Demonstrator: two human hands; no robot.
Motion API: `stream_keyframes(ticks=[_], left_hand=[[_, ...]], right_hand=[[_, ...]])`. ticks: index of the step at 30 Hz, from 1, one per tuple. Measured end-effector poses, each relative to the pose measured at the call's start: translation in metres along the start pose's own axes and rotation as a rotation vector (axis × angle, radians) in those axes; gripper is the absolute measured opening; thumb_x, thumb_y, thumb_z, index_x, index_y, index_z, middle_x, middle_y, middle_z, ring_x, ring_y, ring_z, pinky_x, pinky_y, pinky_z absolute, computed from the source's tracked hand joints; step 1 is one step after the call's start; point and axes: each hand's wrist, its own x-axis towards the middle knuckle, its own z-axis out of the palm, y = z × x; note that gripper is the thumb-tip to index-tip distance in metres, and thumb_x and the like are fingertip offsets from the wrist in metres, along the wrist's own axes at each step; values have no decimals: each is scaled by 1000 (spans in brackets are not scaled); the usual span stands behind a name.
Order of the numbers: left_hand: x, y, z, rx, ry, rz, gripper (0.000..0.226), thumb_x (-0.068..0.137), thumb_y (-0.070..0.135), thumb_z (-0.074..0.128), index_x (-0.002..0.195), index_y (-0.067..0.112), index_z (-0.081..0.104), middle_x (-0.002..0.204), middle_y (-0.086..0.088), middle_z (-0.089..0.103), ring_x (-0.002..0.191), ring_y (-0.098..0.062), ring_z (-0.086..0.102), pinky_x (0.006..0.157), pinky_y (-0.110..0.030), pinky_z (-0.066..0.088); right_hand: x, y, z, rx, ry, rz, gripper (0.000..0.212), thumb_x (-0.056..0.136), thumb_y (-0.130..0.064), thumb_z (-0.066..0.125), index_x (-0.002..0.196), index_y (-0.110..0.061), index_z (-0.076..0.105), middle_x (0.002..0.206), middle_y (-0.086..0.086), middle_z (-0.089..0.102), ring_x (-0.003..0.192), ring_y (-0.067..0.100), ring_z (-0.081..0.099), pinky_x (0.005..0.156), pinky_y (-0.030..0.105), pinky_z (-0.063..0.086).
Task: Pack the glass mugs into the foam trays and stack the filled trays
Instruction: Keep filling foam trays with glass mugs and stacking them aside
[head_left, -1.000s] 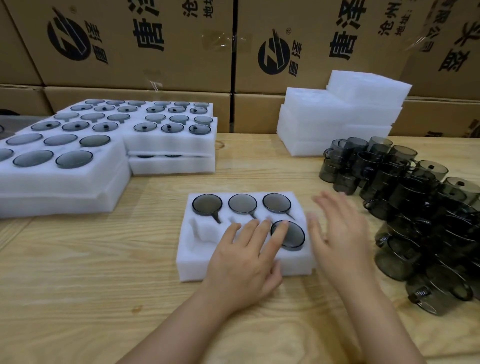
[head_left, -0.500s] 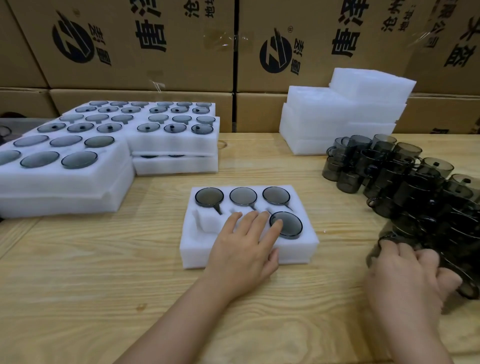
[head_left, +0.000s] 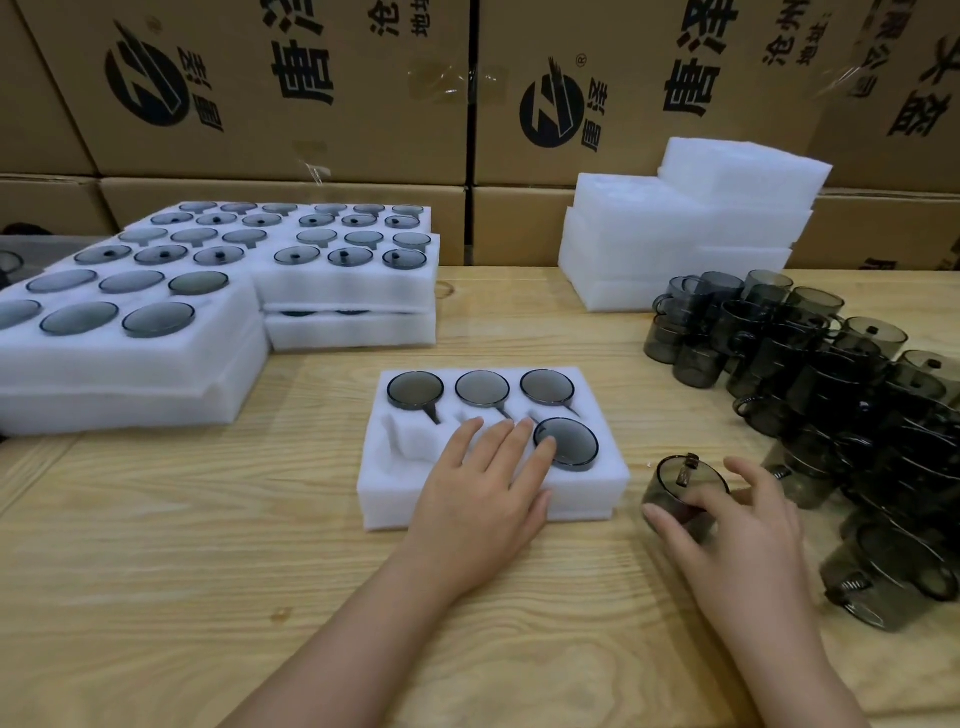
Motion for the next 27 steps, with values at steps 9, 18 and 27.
stream_keyframes(ticks=[9, 18, 27], left_hand=[[-3, 3, -6, -173, 68, 8, 41, 86, 23, 55, 124, 9, 63, 123, -7, 65, 109, -21, 64, 96, -43, 48], [1, 6, -21, -603, 266, -285, 51, 96, 32, 48, 131, -5, 40, 127, -7, 53, 112, -16, 52, 96, -44, 43], [-3, -6, -27, -458, 95, -651, 39, 68, 29, 74, 96, 8, 58, 71, 9, 56, 71, -13, 62, 108, -37, 23]], right_hand=[[4, -12, -9, 167, 143, -112, 33, 65, -16, 84, 67, -11, 52, 84, 3, 56, 83, 28, 56, 68, 26, 32], [21, -106, -15, 701, -158, -326, 56, 70, -27, 72, 118, -33, 43, 109, -16, 54, 99, -4, 51, 84, 4, 36], [36, -126, 28, 686, -224, -365, 39, 80, -33, 69, 115, -28, 54, 107, -15, 51, 101, -8, 47, 83, 4, 35]])
